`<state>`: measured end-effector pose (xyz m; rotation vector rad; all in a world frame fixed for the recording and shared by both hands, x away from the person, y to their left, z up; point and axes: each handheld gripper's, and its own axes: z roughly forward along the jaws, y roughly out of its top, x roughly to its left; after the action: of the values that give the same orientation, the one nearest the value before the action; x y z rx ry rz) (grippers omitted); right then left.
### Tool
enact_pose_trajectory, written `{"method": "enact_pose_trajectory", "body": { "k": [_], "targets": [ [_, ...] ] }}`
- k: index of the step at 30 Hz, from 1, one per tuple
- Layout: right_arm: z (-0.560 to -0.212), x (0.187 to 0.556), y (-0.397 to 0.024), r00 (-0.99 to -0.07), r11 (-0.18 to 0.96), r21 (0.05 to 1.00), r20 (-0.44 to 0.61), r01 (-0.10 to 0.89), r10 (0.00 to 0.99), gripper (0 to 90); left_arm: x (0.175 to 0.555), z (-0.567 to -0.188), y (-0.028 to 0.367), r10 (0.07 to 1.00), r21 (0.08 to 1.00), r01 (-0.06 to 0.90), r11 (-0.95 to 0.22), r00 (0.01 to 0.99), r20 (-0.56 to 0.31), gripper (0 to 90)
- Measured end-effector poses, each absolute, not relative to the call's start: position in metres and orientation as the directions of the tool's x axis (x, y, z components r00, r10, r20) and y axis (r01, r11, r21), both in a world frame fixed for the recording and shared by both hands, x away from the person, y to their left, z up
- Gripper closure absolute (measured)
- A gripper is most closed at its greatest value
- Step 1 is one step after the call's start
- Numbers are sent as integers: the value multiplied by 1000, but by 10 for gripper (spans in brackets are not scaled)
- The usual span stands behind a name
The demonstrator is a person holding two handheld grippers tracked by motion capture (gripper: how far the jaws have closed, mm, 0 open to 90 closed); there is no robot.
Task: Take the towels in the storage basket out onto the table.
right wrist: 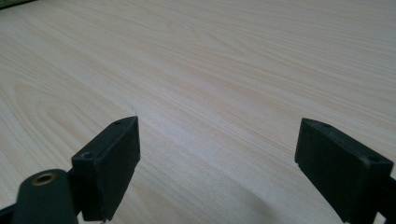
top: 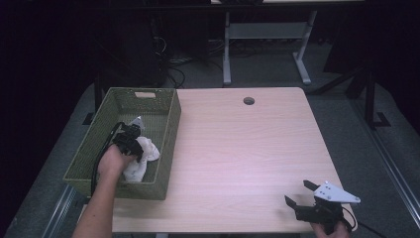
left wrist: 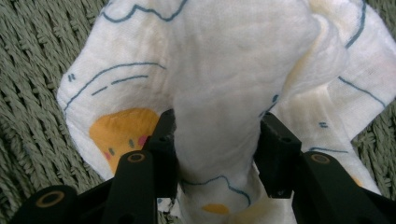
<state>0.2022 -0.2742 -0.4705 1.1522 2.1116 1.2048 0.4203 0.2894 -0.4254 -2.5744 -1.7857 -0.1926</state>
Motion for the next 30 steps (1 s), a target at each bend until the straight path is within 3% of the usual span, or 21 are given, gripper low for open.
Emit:
{"method": "enact_pose_trajectory", "body": {
  "k": [17, 30],
  "targets": [
    [-472, 203, -275, -546, 271, 851, 21, 450, 837, 138, 422, -421, 298, 941, 85, 939, -334, 328, 84, 715],
    [-473, 203, -275, -537, 269, 851, 19, 452, 843, 138, 413, -386, 309, 937, 192, 924, -330, 345, -48, 725]
  ]
}}
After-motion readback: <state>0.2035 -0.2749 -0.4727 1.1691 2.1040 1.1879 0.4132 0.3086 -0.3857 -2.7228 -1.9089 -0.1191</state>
